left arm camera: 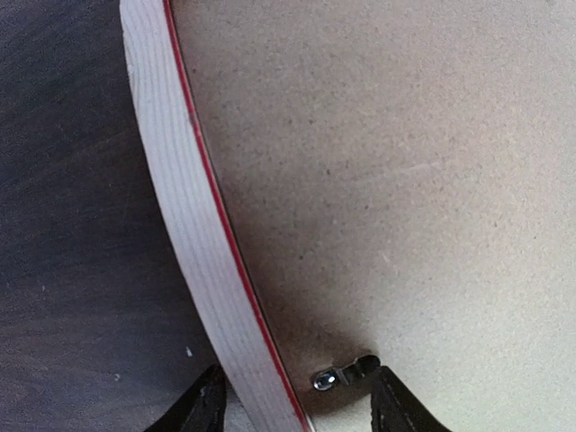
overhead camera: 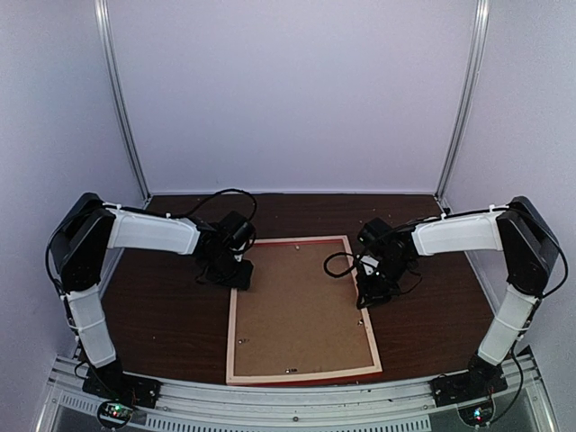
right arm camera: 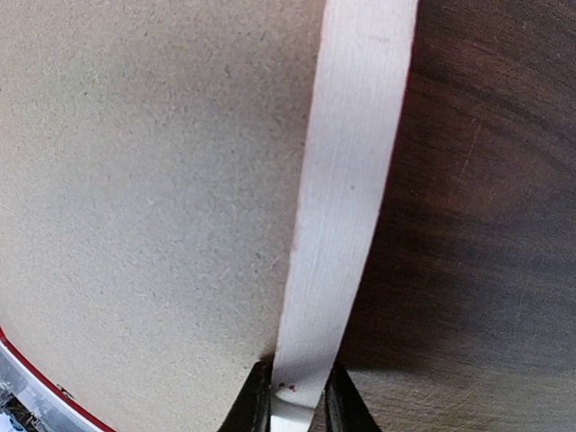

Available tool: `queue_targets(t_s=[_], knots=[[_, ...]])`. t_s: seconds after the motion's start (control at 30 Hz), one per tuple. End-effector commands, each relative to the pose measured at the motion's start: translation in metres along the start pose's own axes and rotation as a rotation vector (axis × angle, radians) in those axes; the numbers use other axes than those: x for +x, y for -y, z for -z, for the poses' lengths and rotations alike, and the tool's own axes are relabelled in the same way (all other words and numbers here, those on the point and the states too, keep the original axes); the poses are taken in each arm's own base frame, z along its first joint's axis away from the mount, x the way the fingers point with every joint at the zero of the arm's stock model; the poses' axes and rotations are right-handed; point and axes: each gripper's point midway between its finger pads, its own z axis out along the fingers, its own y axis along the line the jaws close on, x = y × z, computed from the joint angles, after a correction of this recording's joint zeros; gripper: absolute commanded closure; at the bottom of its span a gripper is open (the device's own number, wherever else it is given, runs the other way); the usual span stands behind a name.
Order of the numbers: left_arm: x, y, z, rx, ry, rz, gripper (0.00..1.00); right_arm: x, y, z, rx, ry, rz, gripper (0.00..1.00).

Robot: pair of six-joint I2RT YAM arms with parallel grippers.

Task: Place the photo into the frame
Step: Press the fastener onto the backboard.

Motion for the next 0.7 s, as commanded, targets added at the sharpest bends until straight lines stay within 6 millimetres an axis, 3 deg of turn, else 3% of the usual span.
queue_targets(t_s=[0.0, 0.37, 0.67], knots=[[0.004, -0.011, -0.016, -0.061, -0.015, 0.003, 0.46, 0.006, 0.022, -0.010, 0.071, -0.005, 0.018, 0.88], [0.004, -0.011, -0.025, -0.067, -0.029, 0.030, 0.62, 0.009, 0.023, -0.009, 0.067, -0.001, 0.011, 0.88], [0.016, -0.011, -0.024, -0.043, -0.052, 0.059, 0.73, 0.008, 0.021, -0.011, 0.060, -0.001, 0.010, 0.88]])
